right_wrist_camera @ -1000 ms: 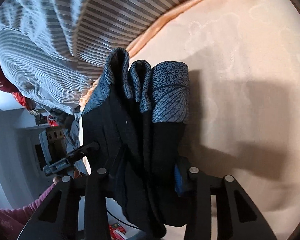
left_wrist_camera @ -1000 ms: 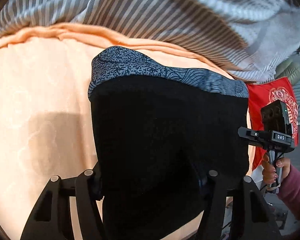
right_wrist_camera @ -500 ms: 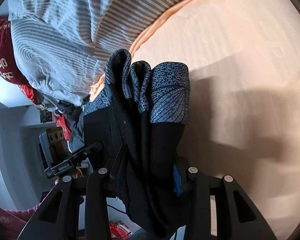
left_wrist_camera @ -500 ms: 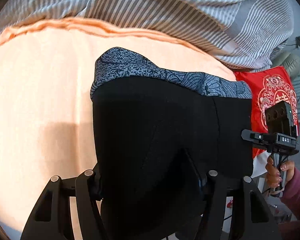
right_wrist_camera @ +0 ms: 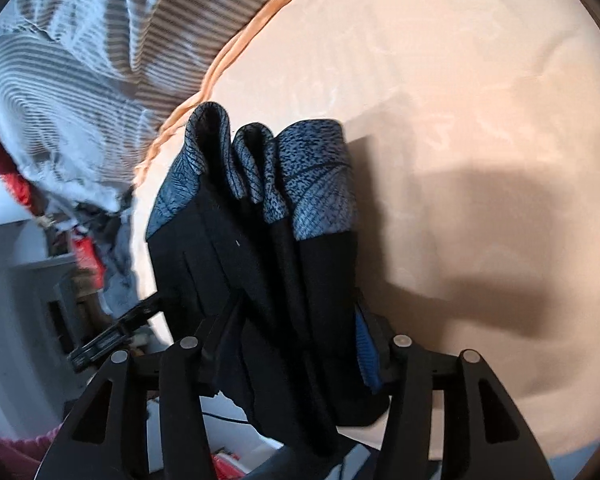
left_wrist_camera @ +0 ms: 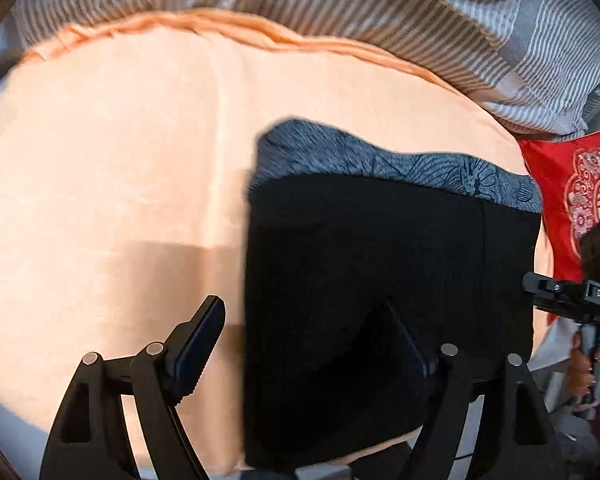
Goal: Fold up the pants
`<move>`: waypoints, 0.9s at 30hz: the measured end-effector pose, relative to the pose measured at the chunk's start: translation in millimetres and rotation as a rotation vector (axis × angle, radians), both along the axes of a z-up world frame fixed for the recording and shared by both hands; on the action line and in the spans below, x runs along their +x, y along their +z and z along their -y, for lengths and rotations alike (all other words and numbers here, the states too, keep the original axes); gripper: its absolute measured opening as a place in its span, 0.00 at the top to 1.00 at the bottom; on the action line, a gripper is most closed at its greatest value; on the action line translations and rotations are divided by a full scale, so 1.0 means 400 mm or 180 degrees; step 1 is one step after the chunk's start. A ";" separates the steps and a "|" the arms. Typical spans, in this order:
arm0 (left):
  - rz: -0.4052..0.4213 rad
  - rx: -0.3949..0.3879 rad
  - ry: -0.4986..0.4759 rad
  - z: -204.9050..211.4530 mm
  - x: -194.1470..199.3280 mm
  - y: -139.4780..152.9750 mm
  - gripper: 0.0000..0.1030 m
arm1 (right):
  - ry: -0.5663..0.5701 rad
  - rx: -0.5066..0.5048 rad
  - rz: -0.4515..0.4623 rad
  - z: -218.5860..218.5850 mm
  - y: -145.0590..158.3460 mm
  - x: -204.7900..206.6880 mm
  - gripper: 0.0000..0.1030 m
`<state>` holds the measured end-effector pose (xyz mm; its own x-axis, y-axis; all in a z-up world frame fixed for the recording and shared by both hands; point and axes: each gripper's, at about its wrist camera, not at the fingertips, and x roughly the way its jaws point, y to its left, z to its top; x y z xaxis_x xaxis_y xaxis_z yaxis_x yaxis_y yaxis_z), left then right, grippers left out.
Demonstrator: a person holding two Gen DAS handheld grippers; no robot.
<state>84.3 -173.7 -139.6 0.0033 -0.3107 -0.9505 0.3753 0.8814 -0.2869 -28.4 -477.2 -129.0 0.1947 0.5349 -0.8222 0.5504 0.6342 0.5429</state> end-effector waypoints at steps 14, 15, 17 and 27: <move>0.0141 0.0109 -0.0226 0.067 -0.134 0.100 0.22 | 0.0435 -0.0779 0.0075 -0.140 0.159 -0.024 0.80; 0.0146 0.0156 -0.0234 0.066 -0.142 0.102 0.22 | 0.0452 -0.0807 0.0057 -0.153 0.162 -0.029 0.80; 0.0183 0.0283 -0.0265 0.065 -0.161 0.109 0.21 | 0.0438 -0.0799 0.0028 -0.176 0.169 -0.041 0.79; 0.0231 0.0657 -0.0318 0.057 -0.241 0.143 0.20 | 0.0439 -0.1121 -0.0203 -0.245 0.221 -0.091 0.41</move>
<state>-12.1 -196.4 -82.5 0.0530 -0.1121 -0.9923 0.4768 0.8760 -0.0735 -64.9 -379.1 -40.7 0.0830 0.2351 -0.9684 0.4725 0.8463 0.2459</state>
